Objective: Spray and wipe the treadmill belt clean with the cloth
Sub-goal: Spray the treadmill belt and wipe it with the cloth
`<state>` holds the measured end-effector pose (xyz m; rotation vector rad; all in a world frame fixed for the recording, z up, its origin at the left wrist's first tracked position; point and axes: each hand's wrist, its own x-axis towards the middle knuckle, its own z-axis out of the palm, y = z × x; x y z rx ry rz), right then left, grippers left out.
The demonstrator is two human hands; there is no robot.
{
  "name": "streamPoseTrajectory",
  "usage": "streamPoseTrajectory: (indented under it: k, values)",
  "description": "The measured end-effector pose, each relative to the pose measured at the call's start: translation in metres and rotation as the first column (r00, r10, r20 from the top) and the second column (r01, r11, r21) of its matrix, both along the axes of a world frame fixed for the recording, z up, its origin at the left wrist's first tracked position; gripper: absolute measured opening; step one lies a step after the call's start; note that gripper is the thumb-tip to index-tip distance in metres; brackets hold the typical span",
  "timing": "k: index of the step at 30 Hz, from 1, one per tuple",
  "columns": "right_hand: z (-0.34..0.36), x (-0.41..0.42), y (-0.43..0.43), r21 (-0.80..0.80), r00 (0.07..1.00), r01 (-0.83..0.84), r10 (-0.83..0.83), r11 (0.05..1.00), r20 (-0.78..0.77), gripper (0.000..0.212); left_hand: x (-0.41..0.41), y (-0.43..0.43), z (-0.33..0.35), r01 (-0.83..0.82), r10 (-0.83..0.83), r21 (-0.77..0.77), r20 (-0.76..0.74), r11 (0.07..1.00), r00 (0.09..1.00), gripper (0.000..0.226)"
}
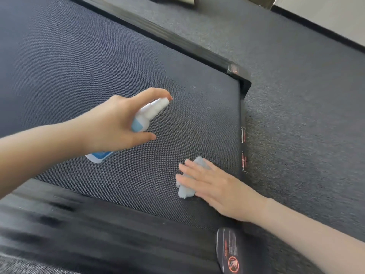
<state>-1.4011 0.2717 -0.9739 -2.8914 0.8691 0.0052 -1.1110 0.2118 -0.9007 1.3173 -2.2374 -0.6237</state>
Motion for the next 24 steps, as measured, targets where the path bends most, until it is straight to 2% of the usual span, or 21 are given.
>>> streamPoseTrajectory:
  k: [4, 8, 12, 14, 16, 18, 19, 22, 24]
  values:
    - [-0.010, -0.020, -0.055, -0.040, 0.977, 0.214, -0.215, 0.976, -0.006, 0.057, 0.003, 0.000, 0.000, -0.024, 0.024, 0.012, 0.011, 1.000, 1.000, 0.067]
    - [-0.006, -0.044, -0.125, 0.052, 0.801, 0.590, -0.592, 0.806, 0.087, 0.049, 0.005, 0.002, 0.002, -0.031, 0.031, 0.016, 0.015, 0.999, 0.999, 0.067]
    - [-0.008, -0.030, -0.145, -0.004, 0.677, 0.735, -0.735, 0.678, 0.044, 0.046, -0.002, 0.001, 0.003, -0.034, 0.034, 0.014, 0.006, 0.999, 0.999, 0.066]
    - [-0.006, -0.012, -0.134, -0.032, 0.744, 0.666, -0.662, 0.745, 0.088, 0.044, -0.006, 0.000, 0.005, -0.029, 0.029, 0.016, 0.000, 0.999, 1.000, 0.066]
    - [-0.001, 0.017, -0.107, -0.130, 0.878, 0.476, -0.461, 0.870, 0.129, 0.039, -0.009, 0.000, 0.005, -0.016, 0.016, 0.013, 0.004, 1.000, 1.000, 0.068]
    - [0.001, 0.049, -0.073, -0.198, 0.964, 0.258, -0.238, 0.946, 0.121, 0.041, -0.012, 0.001, 0.006, -0.003, 0.003, 0.009, 0.007, 1.000, 1.000, 0.068]
    - [0.000, 0.063, -0.054, -0.201, 0.985, 0.157, -0.138, 0.967, 0.106, 0.042, -0.013, 0.002, 0.006, -0.003, 0.003, 0.012, 0.008, 1.000, 1.000, 0.068]
    - [0.000, 0.077, -0.004, -0.014, 0.989, -0.067, 0.068, 0.998, 0.128, 0.043, -0.010, 0.003, 0.007, -0.016, 0.016, -0.003, 0.025, 1.000, 1.000, 0.068]
    - [0.003, 0.061, 0.015, 0.039, 0.986, -0.148, 0.144, 0.988, 0.086, 0.042, -0.005, 0.004, 0.006, -0.021, 0.022, -0.029, 0.036, 0.999, 0.999, 0.068]
